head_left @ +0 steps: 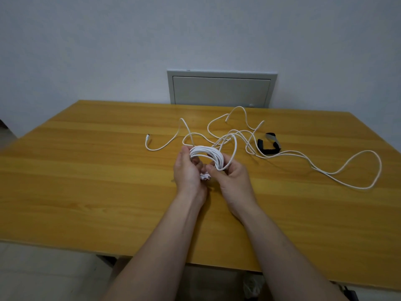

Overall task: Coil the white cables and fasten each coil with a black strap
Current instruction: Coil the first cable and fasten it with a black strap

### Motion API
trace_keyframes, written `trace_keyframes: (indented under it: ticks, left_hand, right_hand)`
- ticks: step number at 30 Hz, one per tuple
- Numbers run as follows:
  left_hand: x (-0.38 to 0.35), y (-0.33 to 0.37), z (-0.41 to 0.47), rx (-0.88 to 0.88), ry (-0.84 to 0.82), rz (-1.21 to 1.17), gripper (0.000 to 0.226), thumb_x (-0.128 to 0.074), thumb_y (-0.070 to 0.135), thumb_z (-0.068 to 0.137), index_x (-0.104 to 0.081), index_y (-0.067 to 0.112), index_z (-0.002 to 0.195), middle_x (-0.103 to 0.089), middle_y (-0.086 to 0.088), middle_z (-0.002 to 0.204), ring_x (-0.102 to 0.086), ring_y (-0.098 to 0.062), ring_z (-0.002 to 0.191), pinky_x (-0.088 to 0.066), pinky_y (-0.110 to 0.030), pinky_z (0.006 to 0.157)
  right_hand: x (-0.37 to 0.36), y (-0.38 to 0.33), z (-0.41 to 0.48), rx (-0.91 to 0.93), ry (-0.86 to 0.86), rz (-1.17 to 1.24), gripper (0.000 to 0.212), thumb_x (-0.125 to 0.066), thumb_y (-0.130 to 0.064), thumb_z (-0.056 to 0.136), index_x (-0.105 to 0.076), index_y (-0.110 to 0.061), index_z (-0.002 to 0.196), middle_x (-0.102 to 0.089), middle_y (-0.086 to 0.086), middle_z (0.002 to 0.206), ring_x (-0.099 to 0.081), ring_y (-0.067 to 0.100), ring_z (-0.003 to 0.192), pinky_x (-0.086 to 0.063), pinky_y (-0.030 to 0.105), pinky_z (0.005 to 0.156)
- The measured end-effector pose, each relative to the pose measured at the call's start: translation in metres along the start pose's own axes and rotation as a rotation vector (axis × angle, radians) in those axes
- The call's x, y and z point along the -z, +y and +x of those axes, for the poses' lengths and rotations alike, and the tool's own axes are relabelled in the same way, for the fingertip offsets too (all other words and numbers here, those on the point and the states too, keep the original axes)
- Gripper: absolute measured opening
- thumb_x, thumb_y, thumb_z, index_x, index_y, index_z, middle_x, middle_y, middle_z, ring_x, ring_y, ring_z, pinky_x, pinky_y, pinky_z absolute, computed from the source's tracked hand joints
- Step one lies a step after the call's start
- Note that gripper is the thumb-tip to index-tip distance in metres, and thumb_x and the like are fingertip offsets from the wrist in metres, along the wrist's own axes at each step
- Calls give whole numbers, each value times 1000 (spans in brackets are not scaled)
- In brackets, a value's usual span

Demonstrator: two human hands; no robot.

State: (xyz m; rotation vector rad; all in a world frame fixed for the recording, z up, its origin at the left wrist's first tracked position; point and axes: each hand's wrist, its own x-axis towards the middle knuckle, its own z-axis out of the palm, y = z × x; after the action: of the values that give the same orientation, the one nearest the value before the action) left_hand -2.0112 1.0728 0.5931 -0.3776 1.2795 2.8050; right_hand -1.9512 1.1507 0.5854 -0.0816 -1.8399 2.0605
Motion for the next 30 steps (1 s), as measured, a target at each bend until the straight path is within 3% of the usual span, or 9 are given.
trace_keyframes:
  ticks: [3, 9, 13, 17, 20, 22, 24, 27, 30]
  left_hand:
    - [-2, -1, -3, -72, -6, 74, 36, -43, 36, 109, -58, 13, 86, -42, 7, 51, -37, -5, 41, -34, -19, 40]
    - [0, 3, -5, -29, -55, 126, 48, -46, 54, 103, -59, 17, 75, -45, 4, 59, -45, -11, 54, -41, -23, 49]
    - [2, 7, -7, 23, -143, 62, 30, -51, 46, 87, -51, 16, 84, -37, -2, 66, -36, -15, 58, -38, -25, 48]
    - [-1, 9, -17, 82, -215, 132, 38, -40, 30, 102, -51, 15, 69, -40, -4, 60, -41, -13, 46, -38, -20, 40]
    - [0, 5, -19, 72, -264, 217, 41, -42, 30, 106, -66, 11, 78, -65, -6, 71, -66, -17, 62, -54, -24, 55]
    - [0, 4, -21, 39, -288, 279, 39, -45, 31, 107, -70, 10, 85, -70, -6, 77, -71, -17, 68, -57, -29, 63]
    - [0, 3, -22, -6, -304, 358, 41, -43, 34, 108, -71, 8, 93, -73, -9, 84, -72, -20, 77, -58, -33, 70]
    - [5, -3, -14, -115, -303, 534, 58, -40, 57, 102, -73, 9, 104, -77, -12, 102, -73, -26, 99, -58, -46, 92]
    - [11, -10, -6, -177, -338, 736, 79, -35, 87, 86, -73, 22, 109, -73, -10, 115, -67, -29, 114, -47, -60, 104]
  right_hand:
    - [-1, 1, 1, 14, 19, -17, 25, -69, 0, 89, -75, -14, 108, -76, 13, 100, -69, 20, 93, -56, 35, 88]
    - [2, -1, 1, -86, -12, 32, 12, -65, 6, 92, -71, -4, 90, -72, 2, 77, -65, 12, 76, -52, 22, 73]
    - [8, -6, 2, -136, -95, 127, 11, -66, 6, 91, -73, -2, 87, -76, 5, 80, -70, 12, 77, -53, 22, 72]
    - [12, -7, 2, -157, -167, 154, 11, -68, -5, 93, -74, -3, 84, -73, 12, 81, -68, 22, 82, -54, 27, 78]
    - [13, -5, 2, -187, -143, 161, 15, -75, -14, 89, -74, -2, 99, -75, 20, 93, -68, 30, 93, -54, 40, 88]
    - [15, -4, 4, -250, -109, 190, 35, -78, -21, 83, -72, -1, 111, -73, 26, 106, -68, 33, 100, -53, 46, 93]
    - [18, -4, 5, -263, -116, 209, 42, -78, -21, 83, -69, 5, 115, -70, 28, 104, -66, 34, 98, -53, 45, 87]
    - [22, -6, 6, -268, -112, 241, 31, -71, -10, 92, -65, 14, 110, -63, 26, 98, -60, 35, 93, -49, 41, 78]
    - [23, -8, 6, -293, -91, 269, 14, -67, -6, 94, -71, 4, 103, -63, 21, 92, -61, 29, 85, -46, 35, 71]
